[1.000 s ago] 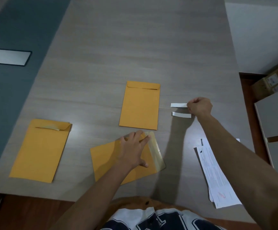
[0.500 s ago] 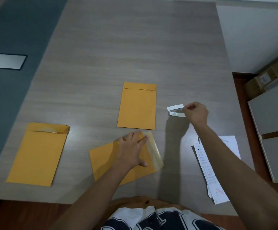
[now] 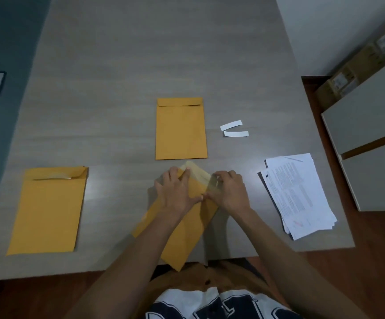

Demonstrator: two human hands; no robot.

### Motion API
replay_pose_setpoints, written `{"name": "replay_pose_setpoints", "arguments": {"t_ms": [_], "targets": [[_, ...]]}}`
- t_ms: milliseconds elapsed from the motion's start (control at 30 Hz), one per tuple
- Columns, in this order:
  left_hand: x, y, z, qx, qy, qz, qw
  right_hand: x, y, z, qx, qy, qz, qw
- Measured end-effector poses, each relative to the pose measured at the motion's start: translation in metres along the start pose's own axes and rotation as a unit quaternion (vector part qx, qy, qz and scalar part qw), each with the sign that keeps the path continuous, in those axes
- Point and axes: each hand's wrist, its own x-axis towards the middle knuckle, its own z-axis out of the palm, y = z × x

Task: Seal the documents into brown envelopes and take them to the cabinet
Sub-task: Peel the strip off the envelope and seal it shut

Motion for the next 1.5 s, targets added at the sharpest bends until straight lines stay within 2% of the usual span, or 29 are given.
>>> {"name": "replay_pose_setpoints", "arguments": {"t_ms": [167,367,467,600,767,867,1033,1200,1300,1400,1500], "targets": [[-0.004,-0.019,0.007,-0.080,0.043,0.028,0.996,0.001,-0.006,0.001,-0.036,0.012,-0.027,0.999],[-0.003,-0.038,-0.001,-0.041,0.065,0.151,0.985,-0.023,-0.016,0.028,-0.074,0.083,-0.141,0.984],[-0.007,-0.053,0.004,-0.017,0.038,0.197,0.980,-0.040,-0.016,0.047,-0.129,0.102,-0.159,0.974],[-0.006,-0.071,0.008,-0.016,0.040,0.250,0.967,-0.043,-0.028,0.057,-0.184,0.096,-0.145,0.967],[-0.005,-0.087,0.008,0.070,0.058,0.291,0.952,-0.035,-0.040,0.077,-0.230,0.013,-0.144,0.962],[-0.014,-0.088,0.006,0.171,0.038,0.293,0.940,-0.034,-0.028,0.083,-0.233,0.010,-0.156,0.960],[-0.019,-0.083,0.008,0.209,0.050,0.285,0.934,-0.047,0.005,0.075,-0.225,0.058,-0.199,0.952],[-0.018,-0.087,0.010,0.208,0.059,0.275,0.937,-0.063,0.047,0.068,-0.216,0.085,-0.215,0.949],[-0.020,-0.081,0.004,0.196,0.027,0.258,0.945,-0.066,0.049,0.067,-0.198,0.096,-0.204,0.954],[-0.021,-0.066,-0.002,0.158,-0.008,0.206,0.966,-0.068,0.044,0.068,-0.182,0.103,-0.186,0.960],[-0.021,-0.042,-0.010,0.099,-0.008,0.174,0.980,-0.066,0.044,0.068,-0.183,0.111,-0.190,0.958]]}}
